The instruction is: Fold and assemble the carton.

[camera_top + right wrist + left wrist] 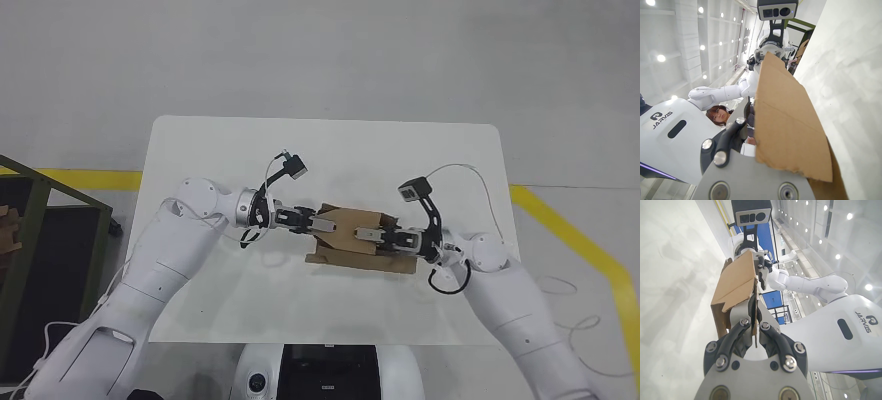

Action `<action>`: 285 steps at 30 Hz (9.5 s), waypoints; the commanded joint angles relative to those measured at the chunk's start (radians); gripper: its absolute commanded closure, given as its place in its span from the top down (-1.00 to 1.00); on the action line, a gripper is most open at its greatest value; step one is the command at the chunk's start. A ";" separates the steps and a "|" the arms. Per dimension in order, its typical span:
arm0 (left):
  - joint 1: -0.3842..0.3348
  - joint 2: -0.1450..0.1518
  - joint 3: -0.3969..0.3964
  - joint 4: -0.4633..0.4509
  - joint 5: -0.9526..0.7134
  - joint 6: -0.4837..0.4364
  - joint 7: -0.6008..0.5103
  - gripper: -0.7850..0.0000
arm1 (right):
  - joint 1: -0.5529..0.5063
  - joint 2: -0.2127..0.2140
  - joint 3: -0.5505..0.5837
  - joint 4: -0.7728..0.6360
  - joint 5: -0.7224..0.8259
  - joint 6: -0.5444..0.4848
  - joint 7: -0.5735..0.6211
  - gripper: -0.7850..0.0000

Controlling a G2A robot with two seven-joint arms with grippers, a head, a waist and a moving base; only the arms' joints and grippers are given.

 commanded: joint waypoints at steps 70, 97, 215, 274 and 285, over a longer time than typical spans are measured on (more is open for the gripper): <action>0.065 0.039 -0.062 -0.224 -0.011 -0.045 0.057 1.00 | -0.022 0.004 -0.018 -0.079 -0.202 0.073 -0.192 -1.00; 0.102 0.059 -0.113 -0.191 0.046 -0.034 0.117 1.00 | -0.056 0.018 -0.019 -0.160 -0.212 0.079 -0.115 -1.00; 0.105 0.080 -0.081 -0.223 0.047 -0.046 0.138 1.00 | -0.144 0.023 0.106 -0.251 -0.284 0.120 -0.441 -1.00; 0.081 0.061 -0.005 -0.041 0.134 -0.119 0.282 1.00 | -0.079 0.068 0.125 -0.364 -0.050 0.245 0.059 -1.00; 0.091 0.065 -0.031 -0.018 0.083 -0.135 0.270 1.00 | -0.079 0.072 0.127 -0.361 -0.041 0.238 0.057 -1.00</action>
